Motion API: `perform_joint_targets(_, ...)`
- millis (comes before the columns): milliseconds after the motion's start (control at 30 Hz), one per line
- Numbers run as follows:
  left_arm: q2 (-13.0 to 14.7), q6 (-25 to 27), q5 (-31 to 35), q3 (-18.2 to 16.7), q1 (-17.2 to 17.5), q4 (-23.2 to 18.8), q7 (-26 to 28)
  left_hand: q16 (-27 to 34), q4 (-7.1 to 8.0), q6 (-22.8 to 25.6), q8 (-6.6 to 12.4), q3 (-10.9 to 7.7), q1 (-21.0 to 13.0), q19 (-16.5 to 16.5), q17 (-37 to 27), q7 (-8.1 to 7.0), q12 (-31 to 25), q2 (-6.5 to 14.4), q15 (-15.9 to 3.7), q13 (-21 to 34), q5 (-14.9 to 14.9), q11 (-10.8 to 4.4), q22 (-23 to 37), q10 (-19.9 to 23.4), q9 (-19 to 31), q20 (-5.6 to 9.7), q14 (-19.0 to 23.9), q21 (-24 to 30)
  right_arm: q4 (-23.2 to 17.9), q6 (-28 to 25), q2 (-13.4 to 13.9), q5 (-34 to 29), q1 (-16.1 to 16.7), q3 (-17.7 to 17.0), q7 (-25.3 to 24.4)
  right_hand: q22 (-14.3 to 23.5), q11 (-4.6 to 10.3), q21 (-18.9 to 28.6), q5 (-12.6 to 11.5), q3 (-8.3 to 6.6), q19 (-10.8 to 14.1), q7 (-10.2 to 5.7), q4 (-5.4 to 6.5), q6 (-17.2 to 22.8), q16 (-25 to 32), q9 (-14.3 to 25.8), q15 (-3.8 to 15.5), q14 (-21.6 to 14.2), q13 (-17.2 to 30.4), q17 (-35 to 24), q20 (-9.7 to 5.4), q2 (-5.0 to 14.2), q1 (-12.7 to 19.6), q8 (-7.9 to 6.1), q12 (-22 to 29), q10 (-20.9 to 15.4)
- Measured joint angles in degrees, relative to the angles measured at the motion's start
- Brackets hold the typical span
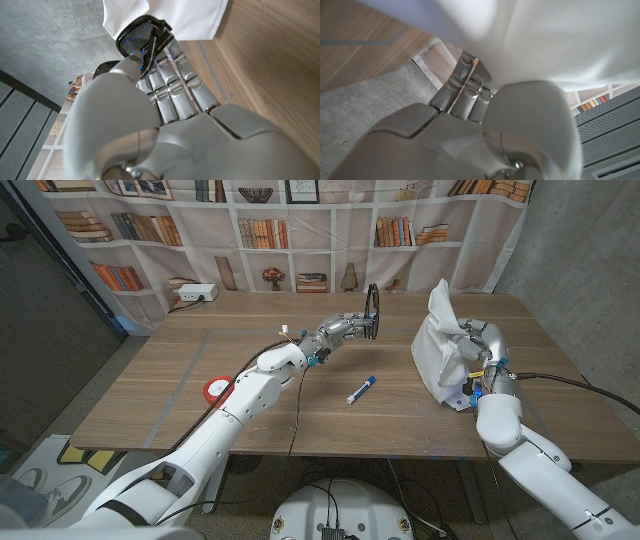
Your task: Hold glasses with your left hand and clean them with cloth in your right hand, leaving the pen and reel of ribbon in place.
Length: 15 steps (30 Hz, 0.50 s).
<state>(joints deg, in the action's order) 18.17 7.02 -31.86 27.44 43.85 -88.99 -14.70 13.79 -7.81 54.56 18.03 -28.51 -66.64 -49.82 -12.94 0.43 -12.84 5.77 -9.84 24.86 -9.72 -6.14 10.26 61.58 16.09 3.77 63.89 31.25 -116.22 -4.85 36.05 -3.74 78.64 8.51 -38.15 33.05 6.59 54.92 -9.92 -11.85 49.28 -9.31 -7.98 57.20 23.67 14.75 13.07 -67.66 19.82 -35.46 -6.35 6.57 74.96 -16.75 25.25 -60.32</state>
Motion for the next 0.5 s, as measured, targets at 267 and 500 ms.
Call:
perform_joint_targets(267,1.66,2.75,1.66,1.14,-0.04,-3.09,1.75,0.00,-0.12,0.00,-0.01,-0.12,0.00,0.00,0.03,0.00,0.00,0.00,0.14,0.27,0.01,0.62,0.00,0.62,0.03,0.00,0.14,0.40,0.89,1.14,-0.54,-0.33,-2.13,1.69,0.69,-0.14,0.00,0.00,0.00,0.00,0.00,0.00,0.00,0.00,0.00,0.00,0.00,0.00,0.02,0.00,0.00,0.00,0.00,0.00,-0.03,0.00)
perform_joint_targets(500,2.36,3.83,2.40,1.63,-0.15,-4.36,2.43,0.22,-0.16,0.00,-0.11,-0.17,0.00,0.00,0.05,0.00,0.00,0.00,0.31,0.31,0.05,0.63,0.00,0.61,0.30,0.00,0.31,0.40,1.82,2.18,-1.29,-0.66,-4.01,3.40,1.36,-0.41,0.00,0.00,0.00,0.00,-0.32,0.00,0.00,0.00,-0.40,0.02,0.00,0.00,0.06,0.06,0.32,-0.22,-0.22,0.00,-0.05,0.00)
